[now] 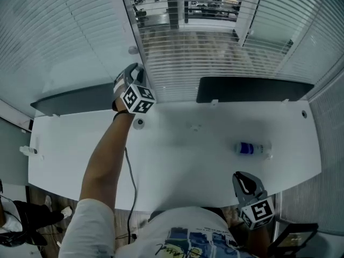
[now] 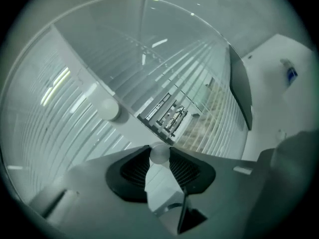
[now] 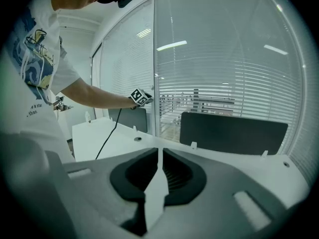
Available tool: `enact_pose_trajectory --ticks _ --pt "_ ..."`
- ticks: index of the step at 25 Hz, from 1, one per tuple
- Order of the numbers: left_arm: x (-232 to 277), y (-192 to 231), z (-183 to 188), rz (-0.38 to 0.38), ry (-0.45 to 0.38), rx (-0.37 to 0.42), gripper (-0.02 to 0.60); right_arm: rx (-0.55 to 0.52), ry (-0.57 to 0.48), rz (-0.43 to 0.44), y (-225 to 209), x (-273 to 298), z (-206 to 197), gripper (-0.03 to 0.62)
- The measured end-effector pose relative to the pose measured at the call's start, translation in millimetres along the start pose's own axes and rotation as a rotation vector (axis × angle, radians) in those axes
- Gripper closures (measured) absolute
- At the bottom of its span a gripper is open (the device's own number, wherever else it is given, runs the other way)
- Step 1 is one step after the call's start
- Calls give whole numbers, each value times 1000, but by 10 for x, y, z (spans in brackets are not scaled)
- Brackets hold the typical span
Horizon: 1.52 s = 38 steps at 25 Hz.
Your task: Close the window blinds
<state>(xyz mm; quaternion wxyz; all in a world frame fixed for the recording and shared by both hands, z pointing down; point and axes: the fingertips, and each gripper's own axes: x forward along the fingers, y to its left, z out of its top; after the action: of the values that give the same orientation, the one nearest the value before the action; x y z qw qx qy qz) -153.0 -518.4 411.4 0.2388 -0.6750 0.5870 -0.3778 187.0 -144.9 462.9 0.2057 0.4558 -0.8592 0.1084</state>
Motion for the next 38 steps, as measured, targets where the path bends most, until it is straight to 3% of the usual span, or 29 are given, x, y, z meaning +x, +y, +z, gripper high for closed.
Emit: enact_pose_trajectory --ticks 4,14,18,20,22,28,30,35,38 --pt "-44 29 -3 -18 6 -252 456 -3 -11 2 14 20 20 574" --pt "-46 109 -37 -81 32 -715 456 -10 -15 14 21 89 27 574" --pt "-40 118 -55 -94 41 -826 456 -11 -6 23 40 106 43 574" --pt "-27 140 -67 -91 49 -819 454 -10 -6 21 37 100 65 574" --pt "-14 136 -67 -76 62 -725 451 -5 -3 16 20 87 61 574" --pt "-59 40 -41 -64 94 -302 400 -2 2 23 42 58 39 574" --pt "-92 34 -34 -42 84 -136 400 -5 0 29 62 67 48 574" --pt "-107 -72 -17 -3 57 376 402 -11 3 30 80 21 38 574" --pt "-43 -130 -41 -15 48 568 403 -12 0 23 68 7 50 574"
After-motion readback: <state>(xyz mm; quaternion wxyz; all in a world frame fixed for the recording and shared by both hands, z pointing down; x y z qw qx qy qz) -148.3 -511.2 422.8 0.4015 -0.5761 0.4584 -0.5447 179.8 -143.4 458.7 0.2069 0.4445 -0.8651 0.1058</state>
